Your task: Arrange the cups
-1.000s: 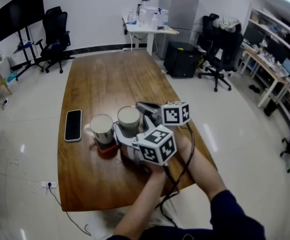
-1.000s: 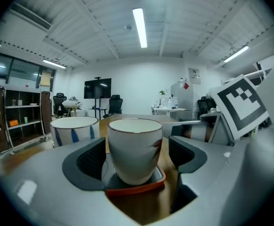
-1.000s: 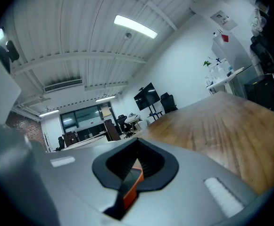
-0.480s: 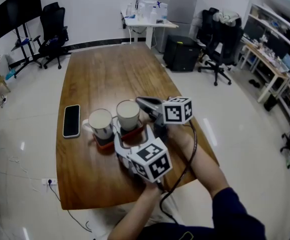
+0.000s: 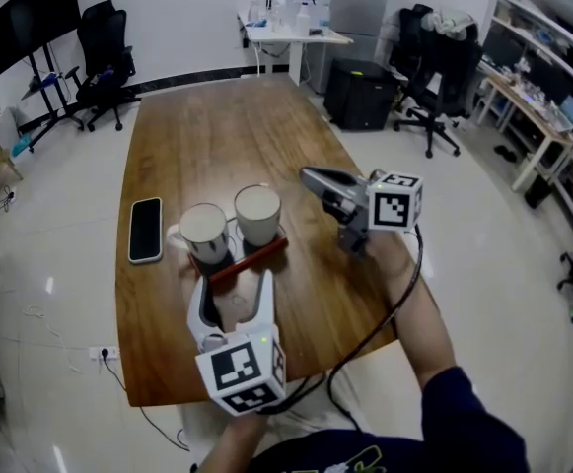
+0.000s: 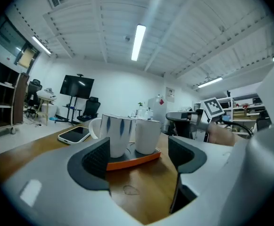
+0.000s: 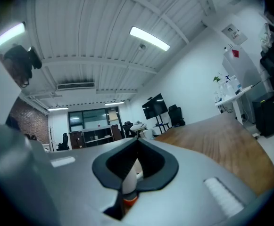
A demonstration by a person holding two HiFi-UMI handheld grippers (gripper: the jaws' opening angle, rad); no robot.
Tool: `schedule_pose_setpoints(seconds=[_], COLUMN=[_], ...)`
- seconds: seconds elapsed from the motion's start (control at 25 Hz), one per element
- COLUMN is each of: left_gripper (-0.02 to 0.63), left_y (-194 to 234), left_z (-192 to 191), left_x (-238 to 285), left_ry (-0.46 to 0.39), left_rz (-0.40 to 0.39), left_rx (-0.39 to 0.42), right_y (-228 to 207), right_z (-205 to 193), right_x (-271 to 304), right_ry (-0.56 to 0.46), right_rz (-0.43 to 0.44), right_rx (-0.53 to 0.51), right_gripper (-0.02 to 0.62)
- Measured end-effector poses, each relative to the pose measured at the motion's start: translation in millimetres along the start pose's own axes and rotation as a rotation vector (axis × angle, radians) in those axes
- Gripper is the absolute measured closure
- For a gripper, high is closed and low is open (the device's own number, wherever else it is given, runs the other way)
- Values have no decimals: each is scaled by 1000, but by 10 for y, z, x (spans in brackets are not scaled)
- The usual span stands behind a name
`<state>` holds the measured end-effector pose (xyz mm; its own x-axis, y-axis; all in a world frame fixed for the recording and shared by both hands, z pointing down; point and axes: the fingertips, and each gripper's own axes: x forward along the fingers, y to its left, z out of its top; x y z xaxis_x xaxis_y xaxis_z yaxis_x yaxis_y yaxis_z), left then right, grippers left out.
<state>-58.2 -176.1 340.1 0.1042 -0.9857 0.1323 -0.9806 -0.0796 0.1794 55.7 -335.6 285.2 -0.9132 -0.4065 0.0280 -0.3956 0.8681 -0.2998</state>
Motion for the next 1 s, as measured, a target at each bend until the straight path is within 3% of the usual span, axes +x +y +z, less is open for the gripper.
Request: schedule_pose_setpoints(seconds=[0.16, 0.24, 0.28, 0.36, 0.44, 0.52, 0.64, 0.76, 0.88, 1.0], left_gripper=[218, 268, 351, 588, 601, 601, 602, 603, 603, 603], left_y=[68, 283, 431, 676, 745, 692, 584, 540, 497, 495], left_z=[25, 35, 43, 72, 106, 103, 34, 6, -10, -15], left_x=[-198, -318, -373, -468, -525, -569, -652, -690, -716, -729], left_ry=[6, 15, 20, 27, 29, 47, 89, 104, 110, 113], left_rz=[-209, -196, -157, -113, -198, -350, -518, -585, -637, -641], left_rx=[-34, -10, 14, 42, 19, 12, 102, 200, 212, 213], right_y=[333, 583, 703, 911, 1079, 1257, 1474, 1573, 1656, 1657], right_z=[13, -139, -255, -482, -589, -588, -680, -906, -1121, -1148], right_x=[-283, -422, -494, -626, -705, -711, -645, -511, -387, -327], right_ry=[-30, -41, -41, -28, -15, -7, 15, 90, 199, 201], right_rz=[59, 105, 120, 134, 148, 175, 215, 221, 199, 163], right_rx=[2, 16, 21, 17, -16, -57, -93, -136, -240, -262], right_gripper=[588, 588, 588, 588, 588, 588, 588, 588, 588, 588])
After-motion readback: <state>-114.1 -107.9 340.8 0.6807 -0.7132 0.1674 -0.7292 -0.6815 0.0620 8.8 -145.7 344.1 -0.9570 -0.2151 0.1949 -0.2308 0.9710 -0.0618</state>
